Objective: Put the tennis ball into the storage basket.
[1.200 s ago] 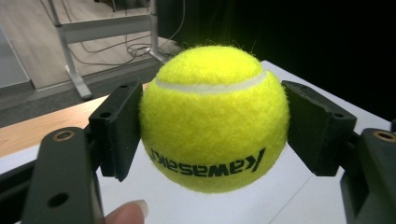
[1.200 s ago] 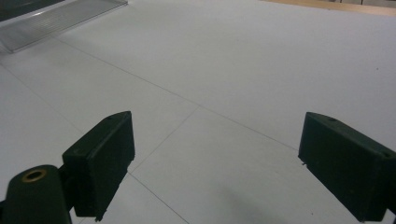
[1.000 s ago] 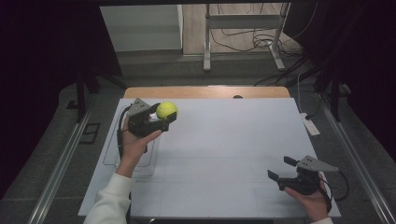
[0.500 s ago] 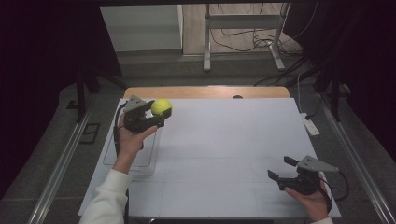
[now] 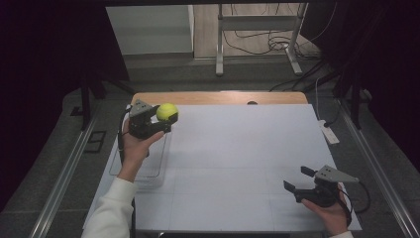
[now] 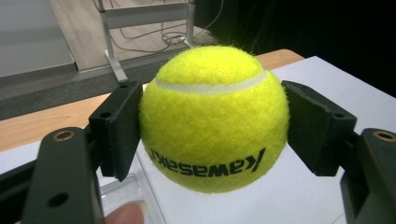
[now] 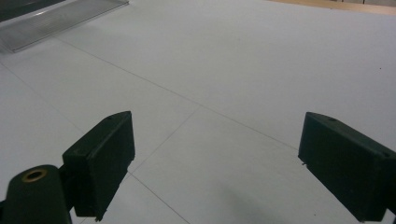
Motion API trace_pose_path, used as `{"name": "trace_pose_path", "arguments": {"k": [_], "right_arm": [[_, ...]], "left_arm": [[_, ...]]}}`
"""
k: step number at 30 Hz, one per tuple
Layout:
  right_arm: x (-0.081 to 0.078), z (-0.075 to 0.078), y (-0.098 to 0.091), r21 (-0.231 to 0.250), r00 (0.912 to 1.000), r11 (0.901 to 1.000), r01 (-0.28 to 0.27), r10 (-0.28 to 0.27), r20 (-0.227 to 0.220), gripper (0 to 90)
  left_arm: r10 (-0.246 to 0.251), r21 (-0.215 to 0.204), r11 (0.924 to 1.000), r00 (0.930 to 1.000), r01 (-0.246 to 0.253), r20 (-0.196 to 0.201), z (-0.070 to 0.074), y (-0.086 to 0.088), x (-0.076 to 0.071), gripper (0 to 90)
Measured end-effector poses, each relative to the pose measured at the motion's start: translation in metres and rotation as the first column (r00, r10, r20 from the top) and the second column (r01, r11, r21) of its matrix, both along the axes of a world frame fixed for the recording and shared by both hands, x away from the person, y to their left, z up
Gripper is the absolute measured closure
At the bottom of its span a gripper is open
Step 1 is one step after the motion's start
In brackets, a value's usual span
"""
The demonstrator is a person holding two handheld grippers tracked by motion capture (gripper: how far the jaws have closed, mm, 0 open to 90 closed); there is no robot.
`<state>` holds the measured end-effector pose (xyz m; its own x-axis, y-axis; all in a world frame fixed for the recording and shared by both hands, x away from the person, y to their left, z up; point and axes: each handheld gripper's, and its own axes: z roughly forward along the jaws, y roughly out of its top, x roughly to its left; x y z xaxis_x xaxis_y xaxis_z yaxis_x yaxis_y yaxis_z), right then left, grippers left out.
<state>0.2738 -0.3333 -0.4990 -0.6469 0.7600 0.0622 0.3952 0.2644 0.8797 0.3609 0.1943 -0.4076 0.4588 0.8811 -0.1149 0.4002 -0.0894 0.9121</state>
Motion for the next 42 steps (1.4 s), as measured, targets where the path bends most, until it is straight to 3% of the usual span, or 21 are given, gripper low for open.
{"name": "trace_pose_path", "arguments": {"k": [26, 42], "right_arm": [[0.0, 0.0, 0.0, -0.001, 1.0, 1.0, 0.004, -0.004, -0.002, 11.1], [0.0, -0.001, 0.0, -0.001, 1.0, 1.0, 0.006, -0.006, -0.003, 11.1]], "left_arm": [[0.09, 0.028, 0.9956, 0.9954, -0.089, -0.033, -0.006, 0.023, 0.016, 26.7], [0.15, 0.046, 0.988, 0.9868, -0.148, -0.061, -0.009, 0.04, 0.026, 26.7]]}}
